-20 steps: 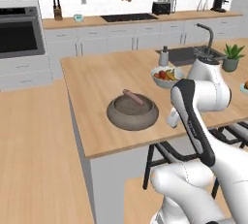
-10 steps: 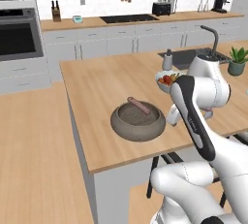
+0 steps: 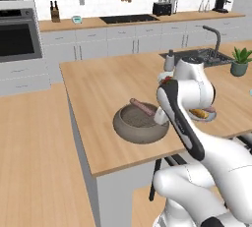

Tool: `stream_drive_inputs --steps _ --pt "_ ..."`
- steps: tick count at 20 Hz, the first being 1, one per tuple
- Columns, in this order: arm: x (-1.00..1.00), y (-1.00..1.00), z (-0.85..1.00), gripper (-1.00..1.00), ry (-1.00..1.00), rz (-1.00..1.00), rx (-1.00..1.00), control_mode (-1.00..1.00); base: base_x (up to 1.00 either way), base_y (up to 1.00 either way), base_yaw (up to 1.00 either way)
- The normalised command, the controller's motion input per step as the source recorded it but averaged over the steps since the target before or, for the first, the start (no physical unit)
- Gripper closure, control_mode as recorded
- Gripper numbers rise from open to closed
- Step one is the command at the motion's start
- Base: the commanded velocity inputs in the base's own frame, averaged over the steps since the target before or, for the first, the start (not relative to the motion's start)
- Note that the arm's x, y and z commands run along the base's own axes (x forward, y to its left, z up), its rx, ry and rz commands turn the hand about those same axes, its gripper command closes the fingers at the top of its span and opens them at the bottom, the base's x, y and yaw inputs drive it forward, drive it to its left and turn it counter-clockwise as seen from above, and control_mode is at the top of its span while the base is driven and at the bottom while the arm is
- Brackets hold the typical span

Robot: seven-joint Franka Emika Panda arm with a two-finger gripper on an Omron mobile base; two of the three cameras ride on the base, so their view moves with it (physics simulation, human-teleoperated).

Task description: Place one bun and one sausage from the bowl on each plate.

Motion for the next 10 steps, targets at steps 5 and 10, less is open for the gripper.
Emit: stream_drive_inputs --steps 5,10 --pt "1.00 0.67 -0.07 -1.00 0.01 -0.09 -0.06 -1.00 0.00 0.00 0.00" --pt "1.00 0.07 -0.07 -1.00 0.02 -0.21 0.08 -1.00 0.00 0.00 0.00"
